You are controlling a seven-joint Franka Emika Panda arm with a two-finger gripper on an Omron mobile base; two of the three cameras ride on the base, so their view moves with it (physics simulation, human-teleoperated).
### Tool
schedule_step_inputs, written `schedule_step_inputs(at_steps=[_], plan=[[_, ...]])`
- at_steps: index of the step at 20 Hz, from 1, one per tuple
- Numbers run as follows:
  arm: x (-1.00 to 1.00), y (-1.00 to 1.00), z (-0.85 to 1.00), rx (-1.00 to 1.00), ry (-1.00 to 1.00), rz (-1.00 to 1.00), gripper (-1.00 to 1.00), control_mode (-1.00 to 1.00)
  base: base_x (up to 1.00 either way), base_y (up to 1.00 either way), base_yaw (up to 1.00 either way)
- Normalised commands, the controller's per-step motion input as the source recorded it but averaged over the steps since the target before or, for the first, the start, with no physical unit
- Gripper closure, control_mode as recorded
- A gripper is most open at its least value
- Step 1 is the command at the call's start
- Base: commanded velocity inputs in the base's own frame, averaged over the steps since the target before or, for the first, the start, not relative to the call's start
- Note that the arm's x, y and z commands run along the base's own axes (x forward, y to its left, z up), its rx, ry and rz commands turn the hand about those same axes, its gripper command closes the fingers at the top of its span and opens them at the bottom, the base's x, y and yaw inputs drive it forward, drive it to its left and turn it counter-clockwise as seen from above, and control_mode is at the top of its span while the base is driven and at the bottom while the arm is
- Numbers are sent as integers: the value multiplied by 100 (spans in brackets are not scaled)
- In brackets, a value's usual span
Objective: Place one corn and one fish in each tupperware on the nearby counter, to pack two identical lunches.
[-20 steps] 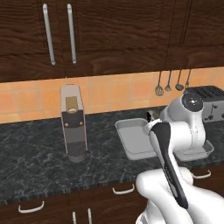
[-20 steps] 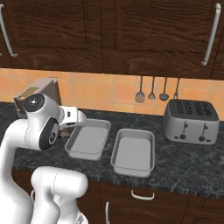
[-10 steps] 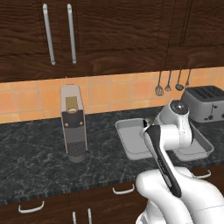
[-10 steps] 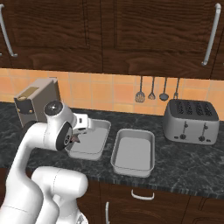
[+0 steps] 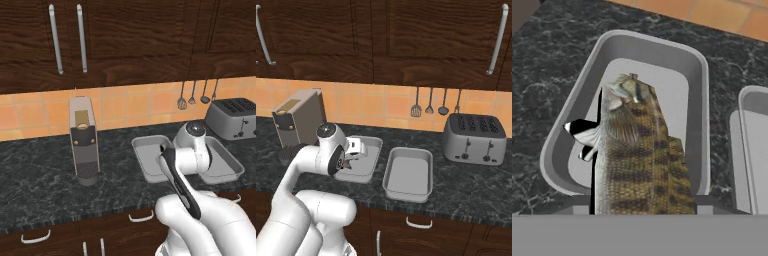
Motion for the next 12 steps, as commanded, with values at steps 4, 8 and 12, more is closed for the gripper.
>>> schedule_step_inputs(at_steps=[4, 8, 12], plan=[[38, 0, -33, 0, 1, 0, 100, -100, 0, 0, 0], [43, 0, -32, 0, 4, 0, 100, -100, 0, 0, 0], [39, 0, -31, 0, 8, 0, 100, -100, 0, 0, 0]])
